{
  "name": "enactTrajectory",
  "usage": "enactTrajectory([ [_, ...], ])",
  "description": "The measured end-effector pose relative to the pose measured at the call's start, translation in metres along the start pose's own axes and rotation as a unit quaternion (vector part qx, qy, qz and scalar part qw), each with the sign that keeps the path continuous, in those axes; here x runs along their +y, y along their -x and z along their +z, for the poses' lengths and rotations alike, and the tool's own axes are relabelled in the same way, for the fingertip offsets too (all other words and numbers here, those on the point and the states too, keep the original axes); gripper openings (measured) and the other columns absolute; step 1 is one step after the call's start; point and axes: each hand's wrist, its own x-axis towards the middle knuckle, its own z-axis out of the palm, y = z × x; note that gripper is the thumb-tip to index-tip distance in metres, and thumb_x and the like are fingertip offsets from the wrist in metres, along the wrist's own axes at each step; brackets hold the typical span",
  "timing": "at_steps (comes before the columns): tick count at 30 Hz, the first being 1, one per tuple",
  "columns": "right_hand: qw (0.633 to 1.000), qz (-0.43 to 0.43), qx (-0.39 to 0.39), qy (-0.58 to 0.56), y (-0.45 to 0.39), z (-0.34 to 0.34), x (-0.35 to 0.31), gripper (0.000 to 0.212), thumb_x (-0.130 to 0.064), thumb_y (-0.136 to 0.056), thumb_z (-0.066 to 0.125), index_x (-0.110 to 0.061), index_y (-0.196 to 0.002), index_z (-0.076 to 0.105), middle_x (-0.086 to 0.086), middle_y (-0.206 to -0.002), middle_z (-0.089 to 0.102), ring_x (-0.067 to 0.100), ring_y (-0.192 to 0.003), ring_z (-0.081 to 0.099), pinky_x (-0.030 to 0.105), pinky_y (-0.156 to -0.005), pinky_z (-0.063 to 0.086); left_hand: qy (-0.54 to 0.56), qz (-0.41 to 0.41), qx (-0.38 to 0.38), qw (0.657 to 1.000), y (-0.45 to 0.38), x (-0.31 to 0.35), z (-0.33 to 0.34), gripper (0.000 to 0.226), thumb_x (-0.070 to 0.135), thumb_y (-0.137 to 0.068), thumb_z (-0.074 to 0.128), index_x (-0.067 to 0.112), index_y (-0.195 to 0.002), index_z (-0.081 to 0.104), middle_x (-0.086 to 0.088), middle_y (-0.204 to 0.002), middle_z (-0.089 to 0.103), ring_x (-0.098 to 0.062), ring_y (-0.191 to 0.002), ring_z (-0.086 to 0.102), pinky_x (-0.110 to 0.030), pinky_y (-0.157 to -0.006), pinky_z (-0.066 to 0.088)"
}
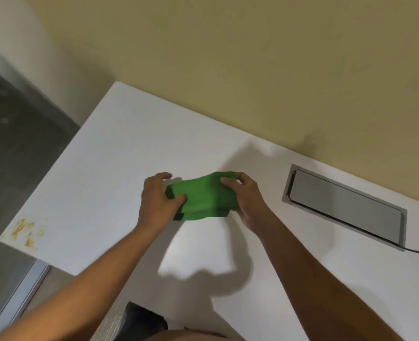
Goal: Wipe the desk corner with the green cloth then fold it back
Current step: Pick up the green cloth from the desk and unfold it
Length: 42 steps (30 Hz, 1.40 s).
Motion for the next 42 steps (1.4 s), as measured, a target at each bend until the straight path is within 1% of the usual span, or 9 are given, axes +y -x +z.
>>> enactTrajectory([
  [3, 0.999, -0.005, -0.037, 0.011, 0.023, 0.055, 0.007, 0.028, -0.018, -0.092, 0.080, -0.009, -0.116, 0.068, 0.011, -0.098, 0.081, 0.029, -0.088, 0.078, 0.042, -0.073, 0.065, -0.008, 0.126, 0.016, 0.992, 0.041, -0.006, -0.032, 0.054, 0.052, -0.087, 0.066, 0.025, -0.133, 0.071, -0.002, -0.149, 0.059, -0.024, -0.143, 0.048, -0.045, -0.120, 0.040],
  [6, 0.997, -0.008, -0.060, 0.044, 0.046, 0.110, 0.014, 0.039, -0.027, -0.092, 0.081, -0.009, -0.124, 0.067, 0.016, -0.110, 0.080, 0.038, -0.101, 0.079, 0.051, -0.088, 0.066, 0.121, 0.156, -0.015, 0.980, 0.072, -0.013, -0.065, 0.043, 0.057, -0.091, 0.064, 0.040, -0.130, 0.067, 0.018, -0.135, 0.066, -0.006, -0.125, 0.063, -0.037, -0.101, 0.060],
  [10, 0.987, 0.002, -0.146, 0.068, 0.076, 0.175, 0.020, 0.049, -0.041, -0.103, 0.059, 0.000, -0.128, 0.065, 0.032, -0.123, 0.071, 0.048, -0.112, 0.072, 0.062, -0.100, 0.060, 0.179, 0.119, 0.063, 0.975, 0.084, -0.046, -0.111, 0.053, 0.046, -0.093, 0.079, 0.024, -0.139, 0.066, 0.012, -0.132, 0.068, -0.010, -0.116, 0.070, -0.035, -0.089, 0.066],
  [14, 0.965, -0.048, -0.210, 0.152, 0.094, 0.229, 0.035, 0.037, -0.017, -0.100, 0.053, 0.014, -0.119, 0.058, 0.039, -0.116, 0.061, 0.041, -0.101, 0.063, 0.069, -0.097, 0.055, 0.213, 0.024, 0.072, 0.974, 0.085, -0.086, -0.165, 0.067, 0.054, -0.086, 0.077, 0.024, -0.145, 0.064, 0.003, -0.137, 0.070, -0.012, -0.110, 0.074, -0.029, -0.090, 0.064],
  [17, 0.956, -0.059, -0.235, 0.168, 0.103, 0.266, 0.052, 0.026, -0.017, -0.099, 0.060, -0.006, -0.119, 0.073, 0.026, -0.114, 0.072, 0.033, -0.105, 0.071, 0.047, -0.091, 0.063, 0.313, -0.041, 0.068, 0.947, 0.090, -0.111, -0.198, 0.054, 0.045, -0.091, 0.080, 0.022, -0.138, 0.069, -0.001, -0.134, 0.067, -0.016, -0.111, 0.074, -0.047, -0.097, 0.064],
  [23, 0.862, -0.158, -0.271, 0.397, 0.113, 0.339, 0.079, 0.026, -0.041, -0.100, 0.069, -0.055, -0.121, 0.070, -0.035, -0.118, 0.070, -0.012, -0.113, 0.064, 0.009, -0.082, 0.056, 0.425, -0.081, 0.058, 0.900, 0.097, -0.152, -0.250, 0.039, 0.042, -0.094, 0.071, 0.015, -0.122, 0.077, -0.009, -0.115, 0.081, -0.026, -0.110, 0.078, -0.043, -0.091, 0.066],
  [26, 0.817, -0.219, -0.263, 0.464, 0.112, 0.357, 0.088, 0.046, -0.033, -0.092, 0.081, -0.054, -0.130, 0.065, -0.048, -0.117, 0.059, -0.031, -0.110, 0.050, -0.005, -0.076, 0.044, 0.457, -0.103, 0.074, 0.880, 0.097, -0.167, -0.266, 0.020, 0.020, -0.102, 0.063, 0.009, -0.108, 0.079, -0.014, -0.103, 0.081, -0.030, -0.104, 0.079, -0.045, -0.089, 0.066],
  [38, 0.814, -0.286, -0.241, 0.445, 0.050, 0.404, 0.044, 0.033, 0.011, -0.084, 0.069, -0.004, -0.109, 0.082, 0.016, -0.103, 0.081, 0.024, -0.089, 0.073, 0.051, -0.092, 0.064, 0.345, -0.054, 0.145, 0.926, 0.056, -0.189, -0.330, 0.026, -0.005, -0.095, 0.063, 0.003, -0.114, 0.079, -0.018, -0.096, 0.080, -0.020, -0.079, 0.077, -0.035, -0.074, 0.067],
  [42, 0.788, -0.350, -0.221, 0.455, 0.031, 0.419, 0.017, 0.033, 0.005, -0.086, 0.068, -0.013, -0.110, 0.083, -0.003, -0.096, 0.079, 0.007, -0.086, 0.073, 0.029, -0.089, 0.060, 0.166, 0.017, 0.243, 0.956, 0.027, -0.185, -0.360, 0.034, 0.001, -0.087, 0.066, 0.014, -0.112, 0.085, -0.002, -0.089, 0.081, -0.003, -0.072, 0.070, -0.017, -0.079, 0.059],
])
